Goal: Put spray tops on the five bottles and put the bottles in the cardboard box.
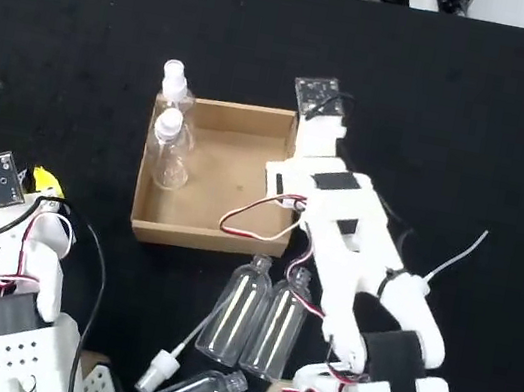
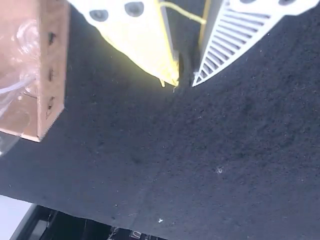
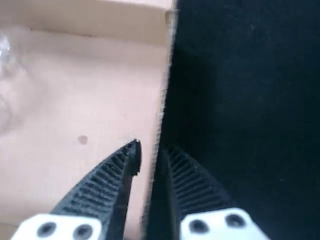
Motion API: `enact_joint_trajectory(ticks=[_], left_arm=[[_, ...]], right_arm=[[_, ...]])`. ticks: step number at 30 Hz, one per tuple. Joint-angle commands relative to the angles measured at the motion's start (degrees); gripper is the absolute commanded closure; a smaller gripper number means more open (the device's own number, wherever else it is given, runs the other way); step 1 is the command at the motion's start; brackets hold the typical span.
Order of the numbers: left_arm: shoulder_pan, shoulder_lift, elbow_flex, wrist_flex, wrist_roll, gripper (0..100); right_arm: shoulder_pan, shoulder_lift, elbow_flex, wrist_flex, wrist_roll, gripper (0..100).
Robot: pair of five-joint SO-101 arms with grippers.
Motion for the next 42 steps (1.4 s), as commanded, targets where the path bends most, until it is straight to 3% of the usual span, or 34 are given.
enact_joint_trajectory(ticks=[1,13,21,25,28,32,37,42], left_arm=[[0.4,-0.18,1.36,0.26,0.18,97],[0.4,-0.18,1.36,0.26,0.18,97],[0.4,0.0,1.36,0.35,0.09,97],[-0.13,-0.18,0.48,2.11,-0.26,97],[0.4,0.09,-4.97,8.35,-7.12,93],[0.4,0.26,-13.93,15.82,-18.73,79],[0.4,0.35,-27.91,27.6,-32.53,78],[0.48,3.52,-37.49,32.09,-37.36,78]], right_arm=[[0.62,0.66,-3.21,-2.11,0.44,98.2],[0.18,0.4,-3.56,0.35,-1.14,98.1],[-0.44,-5.23,-3.56,1.76,-1.14,74.7],[-0.26,-15.08,-3.56,6.24,-1.14,74.0],[0.88,-23.43,-3.56,10.73,0.18,74.0],[7.21,-32.57,-3.56,16.53,4.92,74.0],[21.63,-38.46,-3.56,22.51,9.49,74.0],[34.29,-38.73,-3.03,23.21,11.69,74.0]])
